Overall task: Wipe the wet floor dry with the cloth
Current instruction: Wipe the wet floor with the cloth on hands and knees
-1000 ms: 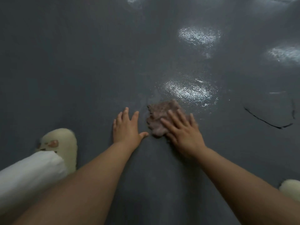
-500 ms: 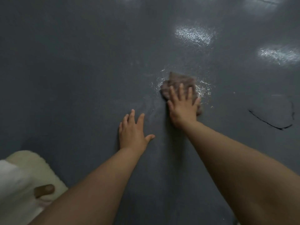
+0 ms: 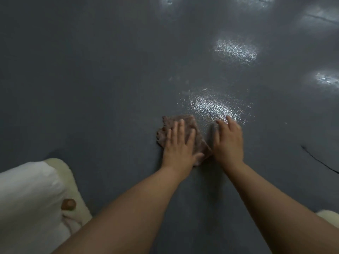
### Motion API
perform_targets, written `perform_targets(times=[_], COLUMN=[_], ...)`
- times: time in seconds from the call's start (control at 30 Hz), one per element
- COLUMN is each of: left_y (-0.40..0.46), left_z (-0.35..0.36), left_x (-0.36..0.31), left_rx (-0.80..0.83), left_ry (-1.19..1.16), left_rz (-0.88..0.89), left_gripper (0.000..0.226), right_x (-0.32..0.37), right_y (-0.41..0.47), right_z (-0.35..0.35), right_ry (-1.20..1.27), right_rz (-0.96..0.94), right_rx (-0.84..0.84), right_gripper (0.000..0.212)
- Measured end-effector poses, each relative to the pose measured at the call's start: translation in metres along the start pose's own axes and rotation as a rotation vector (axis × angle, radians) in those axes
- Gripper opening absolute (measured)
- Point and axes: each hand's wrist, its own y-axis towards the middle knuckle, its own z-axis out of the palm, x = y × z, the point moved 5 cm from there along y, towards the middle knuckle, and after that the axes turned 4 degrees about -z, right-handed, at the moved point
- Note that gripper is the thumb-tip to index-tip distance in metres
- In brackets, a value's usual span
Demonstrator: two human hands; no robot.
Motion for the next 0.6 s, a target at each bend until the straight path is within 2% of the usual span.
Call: perform_targets(times=[0.03, 0.1, 0.27, 0.33, 0.47, 0.53, 0.6], left_y=[-0.002, -0.002, 0.037, 0.058, 0.072, 0.071, 0.072], left_z=[0.01, 0.015, 0.006, -0.005, -0.012, -0.013, -0.013], left_x=[-0.011, -0.019, 0.008, 0.046, 0.107, 0.094, 0.061], left_rx=[0.085, 0.11, 0.148, 0.14, 0.091, 0.08, 0.087], left_ry=[0.062, 0.069, 0.13, 0.136, -0.079, -0.106, -0.073], left_rz=[0.021, -0.017, 0.133, 0.007, -0.489, -0.53, -0.37], left_gripper=[0.092, 0.095, 0.086, 0.083, 0.08, 0.076, 0.072], right_x=[-0.005, -0.009, -0.013, -0.015, -0.018, -0.019, -0.019], right_y=[0.002, 0.004, 0.002, -0.001, 0.0, 0.001, 0.001], right_z=[0.001, 0.004, 0.014, 0.016, 0.015, 0.013, 0.012], right_ry=[-0.032, -0.092, -0.212, -0.229, -0.228, -0.228, -0.228], right_rz=[0.021, 0.037, 0.068, 0.087, 0.112, 0.137, 0.155], right_rx=[0.0, 0.007, 0.04, 0.065, 0.086, 0.093, 0.09], right_gripper=[0.05, 0.052, 0.055, 0.049, 0.044, 0.044, 0.043])
